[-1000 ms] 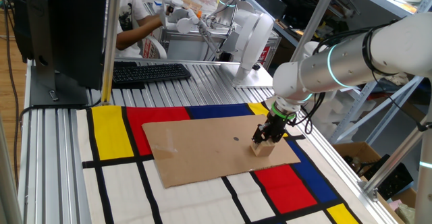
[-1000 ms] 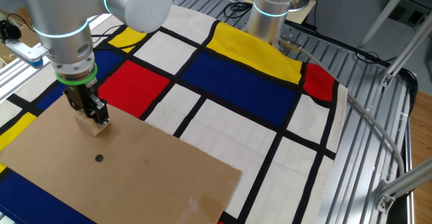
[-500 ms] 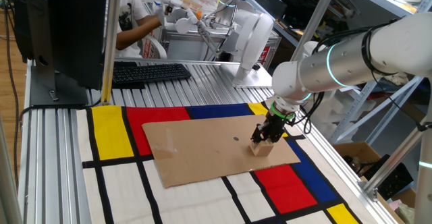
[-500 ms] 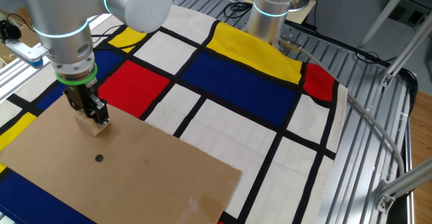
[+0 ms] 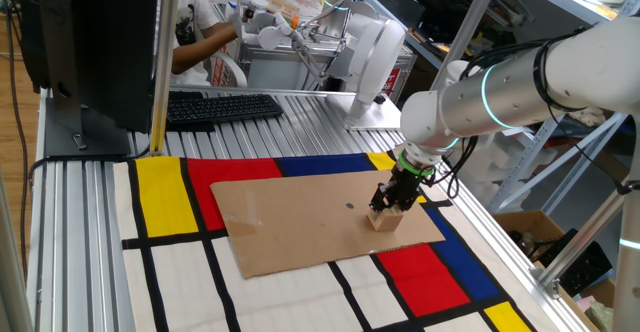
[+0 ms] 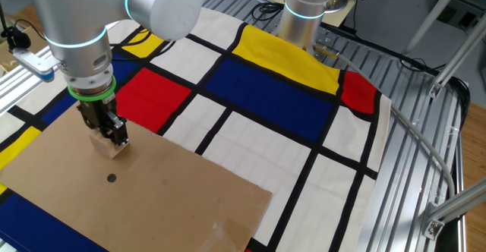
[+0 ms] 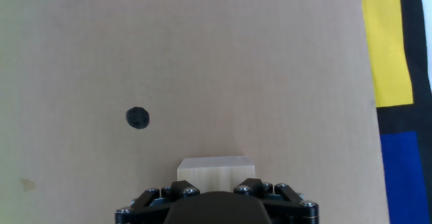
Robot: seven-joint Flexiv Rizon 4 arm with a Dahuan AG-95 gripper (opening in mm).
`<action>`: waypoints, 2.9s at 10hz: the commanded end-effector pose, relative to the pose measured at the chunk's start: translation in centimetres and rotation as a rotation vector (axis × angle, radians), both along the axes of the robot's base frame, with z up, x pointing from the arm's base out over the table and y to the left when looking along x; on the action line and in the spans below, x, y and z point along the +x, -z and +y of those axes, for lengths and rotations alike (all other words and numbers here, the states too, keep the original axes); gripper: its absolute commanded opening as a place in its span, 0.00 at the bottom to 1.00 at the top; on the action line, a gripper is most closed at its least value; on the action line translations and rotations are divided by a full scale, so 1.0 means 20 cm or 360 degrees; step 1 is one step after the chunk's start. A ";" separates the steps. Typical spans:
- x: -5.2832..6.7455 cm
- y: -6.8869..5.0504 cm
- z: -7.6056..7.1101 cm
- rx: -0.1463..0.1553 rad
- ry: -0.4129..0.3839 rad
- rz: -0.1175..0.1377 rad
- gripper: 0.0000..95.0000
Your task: Hold a small block with the gripper and sweep it from left to right on the table
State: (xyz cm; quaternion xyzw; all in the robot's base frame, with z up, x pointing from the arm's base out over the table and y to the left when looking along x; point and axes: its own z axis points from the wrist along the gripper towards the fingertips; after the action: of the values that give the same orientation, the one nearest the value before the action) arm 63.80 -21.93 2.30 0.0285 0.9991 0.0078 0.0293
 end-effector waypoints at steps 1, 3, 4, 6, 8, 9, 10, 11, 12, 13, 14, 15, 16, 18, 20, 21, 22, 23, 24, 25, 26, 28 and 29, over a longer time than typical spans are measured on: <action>0.00 0.10 0.01 0.0002 0.0004 -0.0001 0.00; 0.01 0.10 0.02 0.0002 0.0013 -0.0001 0.00; 0.01 0.10 0.03 0.0003 0.0015 -0.0001 0.00; 0.01 0.09 0.04 0.0005 0.0021 -0.0001 0.00; 0.02 0.09 0.06 0.0009 0.0026 -0.0002 0.00; 0.02 0.09 0.06 0.0009 0.0028 -0.0002 0.00; 0.02 0.09 0.07 0.0010 0.0028 -0.0002 0.00; 0.02 0.09 0.07 0.0011 0.0029 -0.0002 0.00; 0.02 0.09 0.08 0.0012 0.0031 -0.0002 0.00; 0.02 0.09 0.09 0.0012 0.0033 -0.0002 0.00; 0.02 0.09 0.09 0.0011 0.0034 -0.0002 0.00; 0.02 0.09 0.09 0.0011 0.0034 -0.0004 0.00; 0.03 0.09 0.10 0.0013 0.0035 -0.0004 0.00; 0.03 0.09 0.11 0.0012 0.0041 -0.0004 0.00; 0.04 0.09 0.12 0.0014 0.0042 -0.0004 0.00; 0.04 0.09 0.13 0.0014 0.0043 -0.0004 0.00; 0.04 0.09 0.13 0.0010 0.0042 -0.0003 0.00; 0.04 0.09 0.13 0.0008 0.0042 -0.0003 0.00; 0.04 0.09 0.12 -0.0006 0.0028 -0.0001 0.00; 0.04 0.09 0.12 -0.0004 0.0026 0.0002 0.00; 0.04 0.10 0.11 -0.0002 0.0035 0.0000 0.00; 0.04 0.11 0.10 -0.0002 0.0046 0.0001 0.20; 0.04 0.11 0.10 -0.0020 0.0061 0.0006 0.40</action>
State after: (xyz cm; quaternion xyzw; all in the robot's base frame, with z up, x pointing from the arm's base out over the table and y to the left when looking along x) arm 64.69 -19.79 2.26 0.0475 0.9985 0.0023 0.0268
